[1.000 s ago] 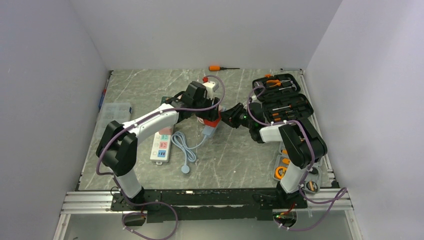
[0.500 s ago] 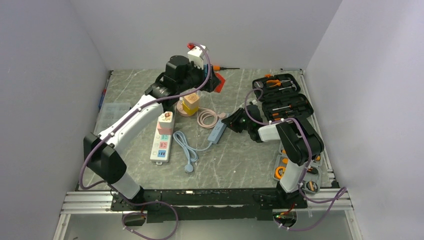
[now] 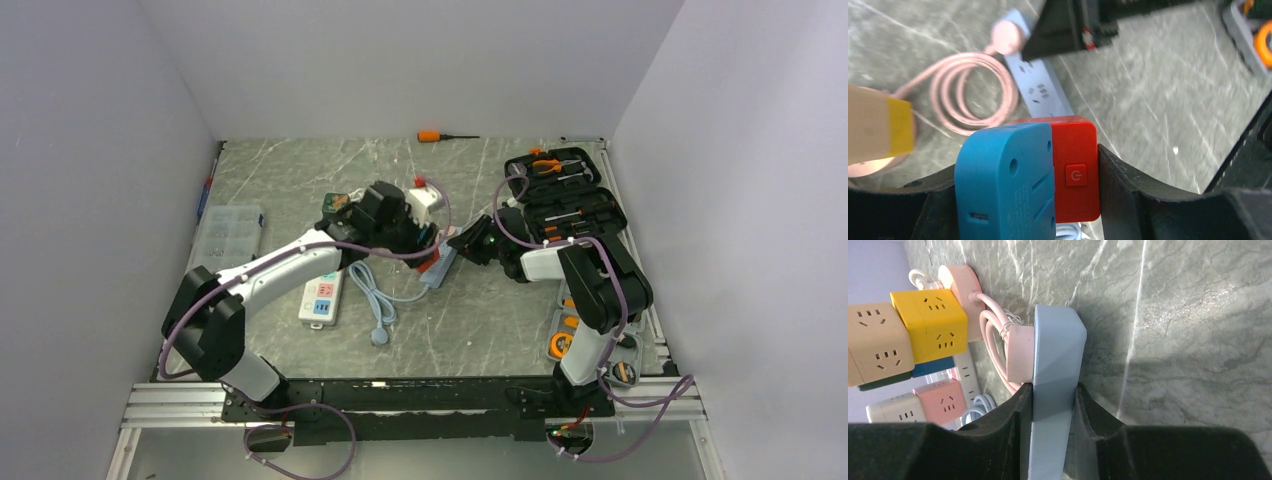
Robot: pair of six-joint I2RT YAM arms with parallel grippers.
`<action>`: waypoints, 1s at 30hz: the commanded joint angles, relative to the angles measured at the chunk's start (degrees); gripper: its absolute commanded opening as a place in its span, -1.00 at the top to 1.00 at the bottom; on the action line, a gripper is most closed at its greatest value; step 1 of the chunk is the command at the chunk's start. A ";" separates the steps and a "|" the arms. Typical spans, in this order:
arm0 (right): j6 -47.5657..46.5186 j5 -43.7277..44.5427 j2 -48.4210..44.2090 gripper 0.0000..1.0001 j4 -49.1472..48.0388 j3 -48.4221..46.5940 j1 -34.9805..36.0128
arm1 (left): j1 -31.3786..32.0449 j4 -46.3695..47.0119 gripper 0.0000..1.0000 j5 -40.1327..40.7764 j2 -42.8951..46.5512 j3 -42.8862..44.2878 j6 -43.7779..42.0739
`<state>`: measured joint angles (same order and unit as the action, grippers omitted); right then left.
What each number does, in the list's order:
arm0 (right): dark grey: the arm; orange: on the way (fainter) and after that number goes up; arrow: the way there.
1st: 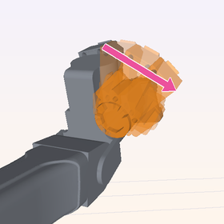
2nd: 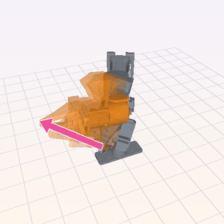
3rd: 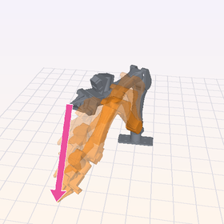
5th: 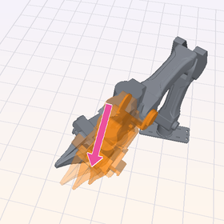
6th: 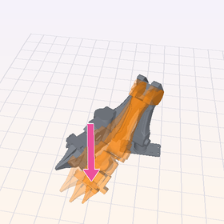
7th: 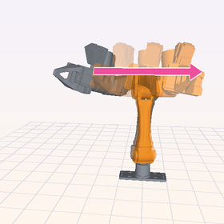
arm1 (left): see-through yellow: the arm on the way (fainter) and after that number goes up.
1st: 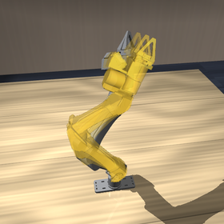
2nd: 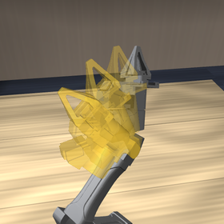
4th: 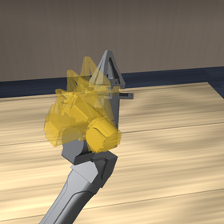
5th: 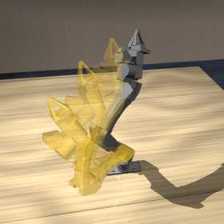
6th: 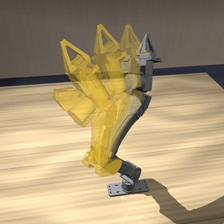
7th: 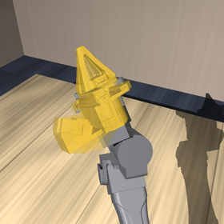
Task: Pull the plug off the socket
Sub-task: Place the plug at the center of the board.
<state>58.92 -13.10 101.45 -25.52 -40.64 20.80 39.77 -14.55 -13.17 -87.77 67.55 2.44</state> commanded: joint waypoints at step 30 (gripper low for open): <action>-8.82 -0.63 -5.55 1.00 6.84 -2.83 -1.19 | 24.54 -13.64 1.00 -5.69 -7.96 1.04 -36.31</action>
<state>52.97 -15.03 98.37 -19.66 -41.82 19.97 63.26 -22.50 -16.84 -93.67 62.72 -28.14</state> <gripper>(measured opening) 0.311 0.657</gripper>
